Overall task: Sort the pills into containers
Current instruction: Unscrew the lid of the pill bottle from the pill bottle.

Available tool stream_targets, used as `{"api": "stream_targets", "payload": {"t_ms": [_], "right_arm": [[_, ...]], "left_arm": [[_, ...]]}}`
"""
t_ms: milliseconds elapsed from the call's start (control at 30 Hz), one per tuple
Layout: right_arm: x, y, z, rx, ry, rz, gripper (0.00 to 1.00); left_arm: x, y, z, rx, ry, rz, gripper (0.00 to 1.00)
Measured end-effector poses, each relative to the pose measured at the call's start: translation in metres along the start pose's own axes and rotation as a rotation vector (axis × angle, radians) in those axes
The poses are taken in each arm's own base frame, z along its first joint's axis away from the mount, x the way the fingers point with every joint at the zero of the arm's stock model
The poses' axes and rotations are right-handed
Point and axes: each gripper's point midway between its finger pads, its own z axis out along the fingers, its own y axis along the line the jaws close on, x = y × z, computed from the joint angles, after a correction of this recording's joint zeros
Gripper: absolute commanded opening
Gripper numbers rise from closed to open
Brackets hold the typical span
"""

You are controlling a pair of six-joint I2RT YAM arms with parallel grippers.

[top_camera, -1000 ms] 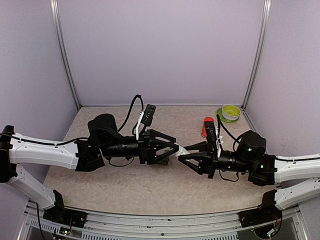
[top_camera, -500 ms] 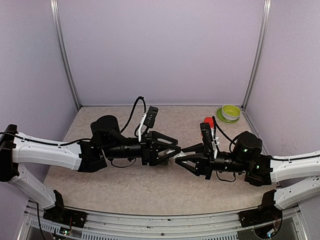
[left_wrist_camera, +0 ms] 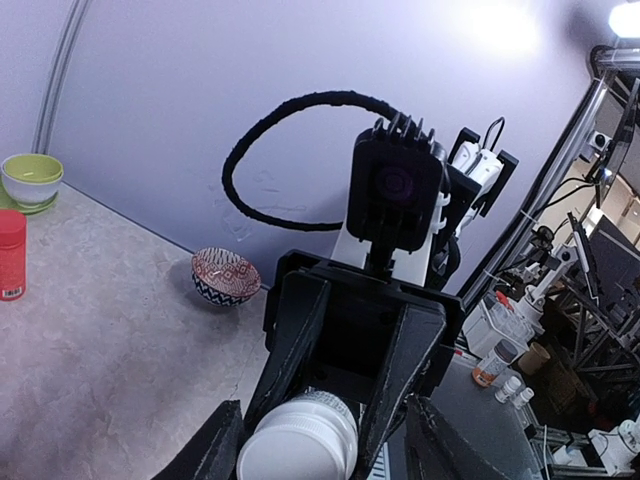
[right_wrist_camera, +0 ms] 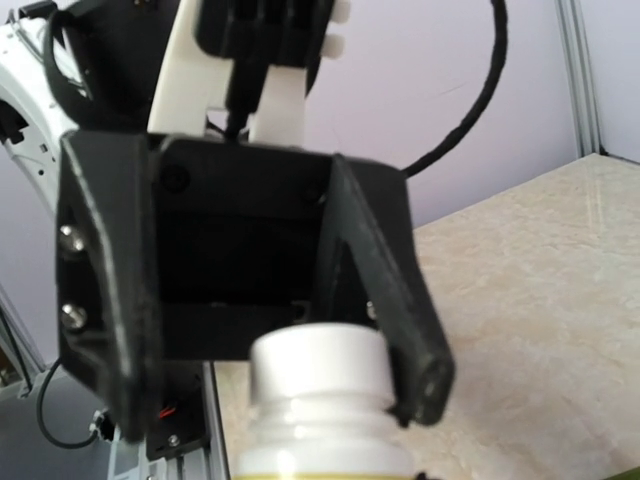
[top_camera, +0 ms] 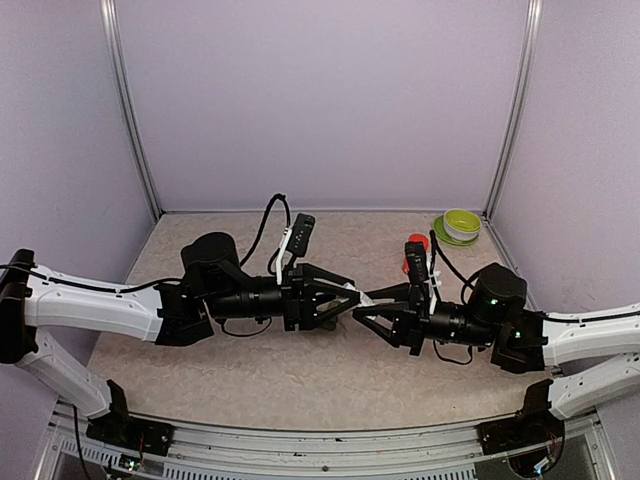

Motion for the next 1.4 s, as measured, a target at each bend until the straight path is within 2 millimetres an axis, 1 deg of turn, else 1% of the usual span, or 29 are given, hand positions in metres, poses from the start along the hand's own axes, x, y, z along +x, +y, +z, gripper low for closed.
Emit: {"api": "stream_targets", "payload": {"t_ms": [367, 400, 500, 533, 700, 967, 1100, 1233, 1400], "right_arm": [[-0.003, 0.000, -0.002, 0.004, -0.009, -0.007, 0.20], [-0.003, 0.000, -0.002, 0.004, -0.009, -0.007, 0.20], [-0.004, 0.001, -0.003, 0.001, -0.010, -0.010, 0.20], [-0.004, 0.002, -0.003, -0.001, -0.009, -0.011, 0.20], [-0.004, 0.003, -0.004, -0.006, -0.008, -0.012, 0.20], [-0.003, 0.004, -0.004, -0.012, -0.007, -0.028, 0.19], [-0.001, 0.004, -0.008, -0.012, -0.007, -0.048, 0.19], [0.003, 0.003, -0.016, 0.000, -0.008, -0.082, 0.19], [0.000, 0.002, -0.020, 0.012, -0.023, -0.121, 0.19]], "left_arm": [[-0.004, -0.001, -0.002, -0.006, -0.011, 0.008, 0.49], [-0.004, -0.001, -0.002, -0.007, -0.012, 0.008, 0.47], [-0.004, 0.000, -0.003, -0.012, -0.014, 0.008, 0.35], [-0.004, 0.001, -0.003, -0.017, -0.016, 0.007, 0.33], [-0.004, 0.004, -0.003, -0.026, -0.016, 0.000, 0.29], [-0.004, 0.004, -0.003, -0.027, -0.017, -0.019, 0.26], [-0.005, 0.006, -0.004, -0.036, -0.020, -0.062, 0.27], [-0.012, 0.013, -0.008, -0.081, -0.045, -0.108, 0.27], [-0.016, 0.020, -0.012, -0.136, -0.065, -0.156, 0.27]]}}
